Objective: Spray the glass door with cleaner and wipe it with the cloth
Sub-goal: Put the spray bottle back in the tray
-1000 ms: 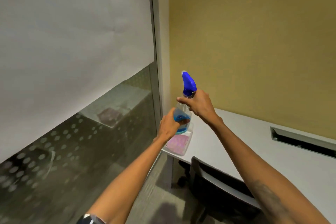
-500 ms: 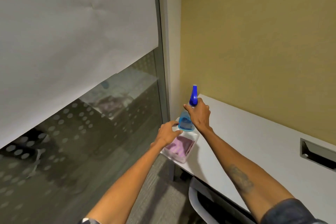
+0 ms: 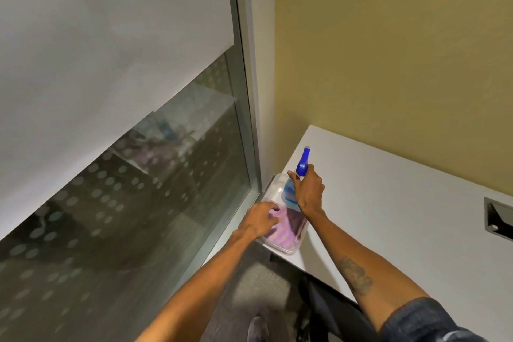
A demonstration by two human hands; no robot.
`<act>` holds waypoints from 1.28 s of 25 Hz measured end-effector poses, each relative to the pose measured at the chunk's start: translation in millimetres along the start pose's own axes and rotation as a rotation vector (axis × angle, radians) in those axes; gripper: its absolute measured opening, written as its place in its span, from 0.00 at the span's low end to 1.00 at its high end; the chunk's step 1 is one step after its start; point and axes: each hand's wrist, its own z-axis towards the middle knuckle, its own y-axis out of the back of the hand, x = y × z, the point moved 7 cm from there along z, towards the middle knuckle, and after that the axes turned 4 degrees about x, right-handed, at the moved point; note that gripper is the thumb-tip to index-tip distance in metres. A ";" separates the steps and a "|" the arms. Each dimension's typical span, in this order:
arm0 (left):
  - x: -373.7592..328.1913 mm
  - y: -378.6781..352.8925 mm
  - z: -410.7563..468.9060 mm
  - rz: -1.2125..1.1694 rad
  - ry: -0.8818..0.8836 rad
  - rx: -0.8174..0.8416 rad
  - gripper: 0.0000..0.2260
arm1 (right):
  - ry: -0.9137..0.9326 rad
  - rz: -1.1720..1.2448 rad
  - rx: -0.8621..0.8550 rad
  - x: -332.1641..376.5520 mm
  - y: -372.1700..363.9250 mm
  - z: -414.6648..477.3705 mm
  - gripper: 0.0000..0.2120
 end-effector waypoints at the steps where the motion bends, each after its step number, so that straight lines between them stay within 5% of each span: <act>1: 3.0 -0.8 6.5 0.011 -0.005 0.015 0.18 | -0.018 0.005 -0.007 -5.4 -2.8 1.9 0.21; 11: 17.8 -21.3 58.6 0.157 -0.053 0.164 0.23 | -0.091 -0.006 -0.047 -33.3 -9.1 21.1 0.24; 16: 15.8 -22.2 81.6 0.355 -0.146 0.150 0.23 | -0.319 -0.208 -0.065 -78.2 4.7 -3.8 0.24; 20: 12.2 -20.2 101.4 0.682 -0.201 0.092 0.24 | -0.232 -0.374 0.146 -97.6 -40.0 -9.6 0.12; 26: 12.1 -49.4 132.4 1.080 -0.190 0.194 0.21 | -0.104 -0.508 0.325 -111.8 -88.2 13.2 0.14; 32: 21.4 -62.0 145.2 1.168 -0.136 0.215 0.23 | -0.068 -0.660 0.339 -122.6 -105.6 24.3 0.14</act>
